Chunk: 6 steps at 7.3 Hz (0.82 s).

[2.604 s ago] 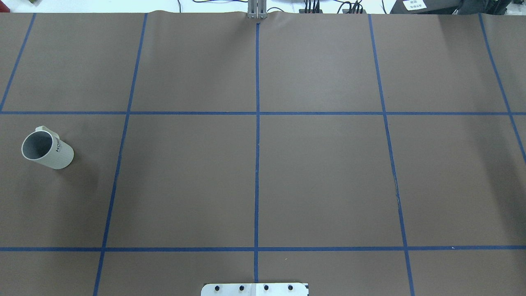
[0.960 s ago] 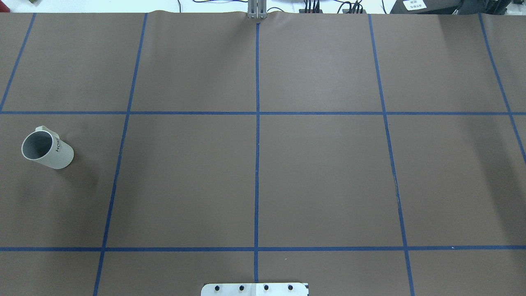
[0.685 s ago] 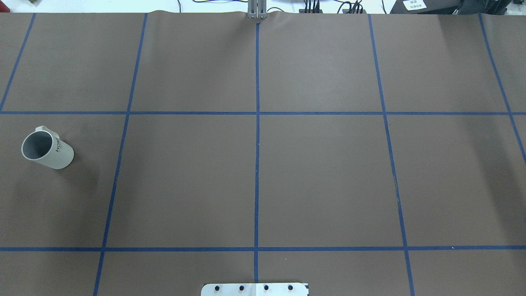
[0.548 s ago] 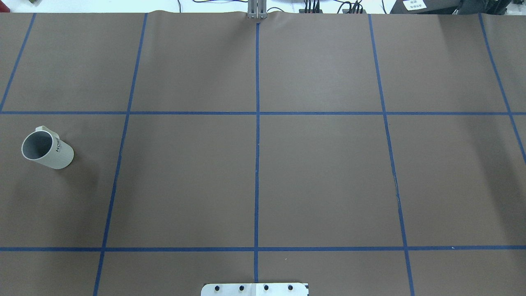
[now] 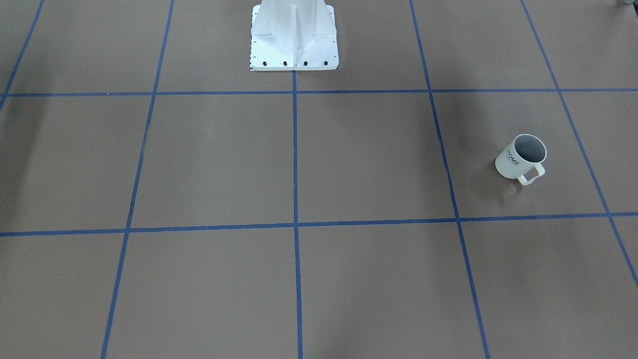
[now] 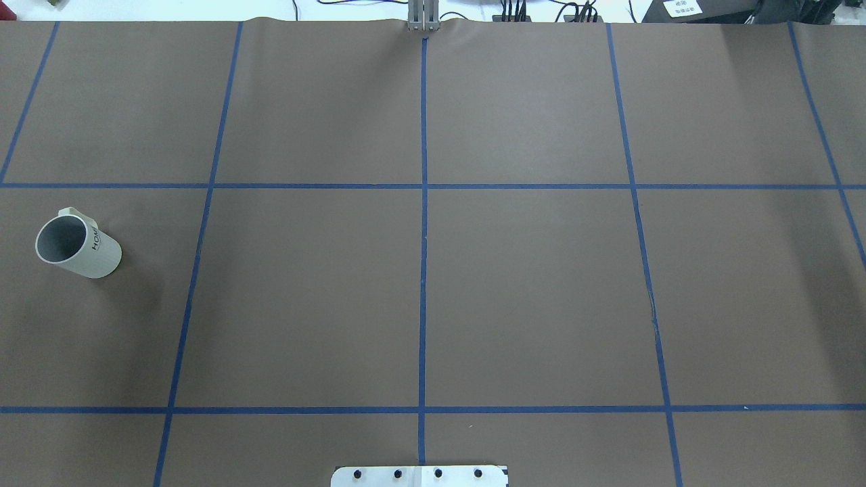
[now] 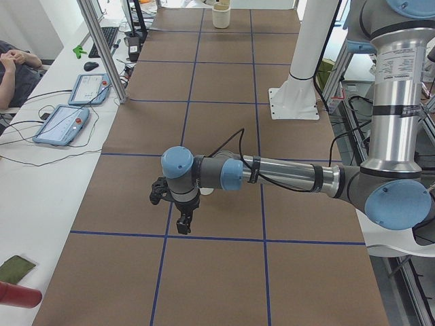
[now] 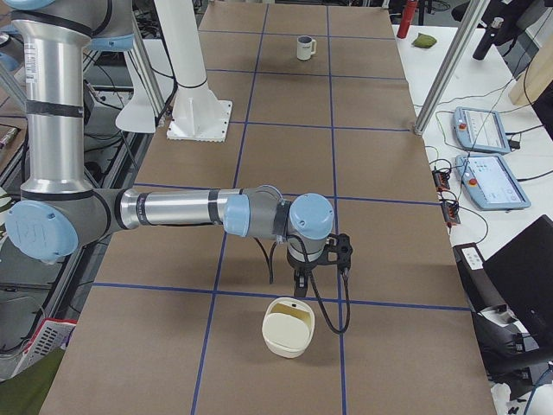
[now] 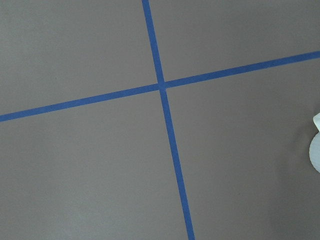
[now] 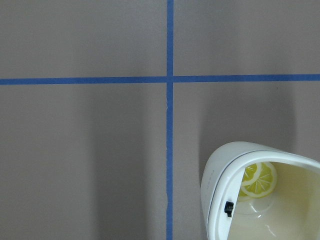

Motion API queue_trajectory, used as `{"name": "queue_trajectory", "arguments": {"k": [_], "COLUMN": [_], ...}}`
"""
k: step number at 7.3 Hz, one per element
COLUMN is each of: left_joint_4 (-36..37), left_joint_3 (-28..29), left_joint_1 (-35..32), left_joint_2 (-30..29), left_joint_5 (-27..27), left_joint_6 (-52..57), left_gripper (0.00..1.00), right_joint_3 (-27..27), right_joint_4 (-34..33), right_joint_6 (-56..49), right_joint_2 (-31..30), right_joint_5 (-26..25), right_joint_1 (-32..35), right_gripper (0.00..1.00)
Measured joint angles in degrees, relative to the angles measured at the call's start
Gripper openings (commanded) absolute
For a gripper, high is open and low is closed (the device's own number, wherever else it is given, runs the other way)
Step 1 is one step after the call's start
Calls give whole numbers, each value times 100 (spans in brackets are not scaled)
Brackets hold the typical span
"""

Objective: Left arm hands cup to right arm to dump lemon

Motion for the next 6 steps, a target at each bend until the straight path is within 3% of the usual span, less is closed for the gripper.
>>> {"name": "queue_trajectory", "arguments": {"k": [6], "left_joint_4": [7], "left_joint_3": [72], "left_joint_1": [0], "left_joint_2": [0], "left_joint_5": [8], "left_joint_6": [66], "left_gripper": [100], "right_joint_3": [-420], "right_joint_4": [687], "right_joint_6": [38], "right_joint_2": [51], "right_joint_5": [-25], "right_joint_1": [-97], "right_gripper": [100]}}
